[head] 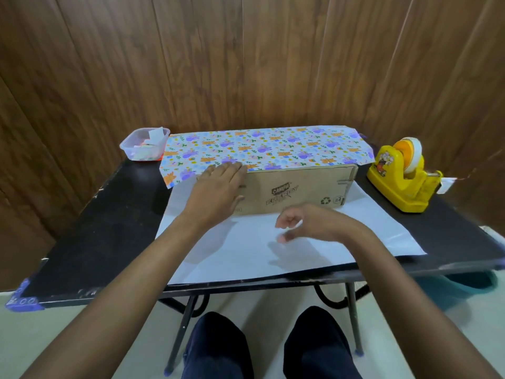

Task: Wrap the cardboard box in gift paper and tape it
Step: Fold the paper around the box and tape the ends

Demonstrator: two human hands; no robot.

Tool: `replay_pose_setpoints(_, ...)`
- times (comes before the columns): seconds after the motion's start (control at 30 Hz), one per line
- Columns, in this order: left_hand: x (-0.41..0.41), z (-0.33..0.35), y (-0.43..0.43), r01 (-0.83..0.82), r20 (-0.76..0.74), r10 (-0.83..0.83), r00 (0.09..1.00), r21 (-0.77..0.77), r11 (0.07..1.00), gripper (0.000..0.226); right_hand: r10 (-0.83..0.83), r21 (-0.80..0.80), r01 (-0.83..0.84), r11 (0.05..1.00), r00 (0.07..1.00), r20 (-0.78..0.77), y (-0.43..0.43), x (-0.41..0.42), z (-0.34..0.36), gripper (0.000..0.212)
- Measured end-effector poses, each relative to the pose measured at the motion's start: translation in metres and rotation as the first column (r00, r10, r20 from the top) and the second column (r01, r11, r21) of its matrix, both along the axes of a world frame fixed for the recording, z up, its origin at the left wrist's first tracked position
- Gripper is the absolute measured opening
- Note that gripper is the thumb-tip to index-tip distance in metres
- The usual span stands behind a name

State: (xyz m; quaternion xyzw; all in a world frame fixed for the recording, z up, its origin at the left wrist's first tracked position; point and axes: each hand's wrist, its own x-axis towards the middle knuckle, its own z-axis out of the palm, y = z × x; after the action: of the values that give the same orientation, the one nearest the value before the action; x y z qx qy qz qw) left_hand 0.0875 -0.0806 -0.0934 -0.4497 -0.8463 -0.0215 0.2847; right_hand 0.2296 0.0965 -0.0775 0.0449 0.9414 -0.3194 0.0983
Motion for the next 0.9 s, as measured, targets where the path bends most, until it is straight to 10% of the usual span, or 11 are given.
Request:
replay_pose_setpoints(0.13, 0.006, 0.001, 0.005, -0.039, -0.007, 0.039, 0.999, 0.020, 0.999, 0.061, 0.197, 0.267, -0.240, 0.933, 0.964, 0.179, 0.001, 0.032, -0.014, 0.071)
replay_pose_setpoints(0.43, 0.011, 0.027, 0.010, -0.031, 0.324, 0.001, 0.946, 0.089, 0.996, 0.037, 0.275, 0.643, -0.089, 0.761, 0.942, -0.195, 0.006, 0.038, -0.003, 0.025)
replay_pose_setpoints(0.73, -0.007, 0.079, 0.009, -0.004, 0.639, 0.079, 0.765, -0.118, 0.993, 0.082, 0.206, 0.620, 0.179, 0.764, 0.843, -0.497, 0.027, -0.026, 0.052, 0.020)
replay_pose_setpoints(0.9, -0.022, 0.082, 0.005, 0.090, 0.585, 0.034, 0.811, -0.182, 0.979, 0.033, 0.127, 0.502, 0.097, 0.859, 0.911, -0.393, 0.044, -0.072, 0.064, 0.017)
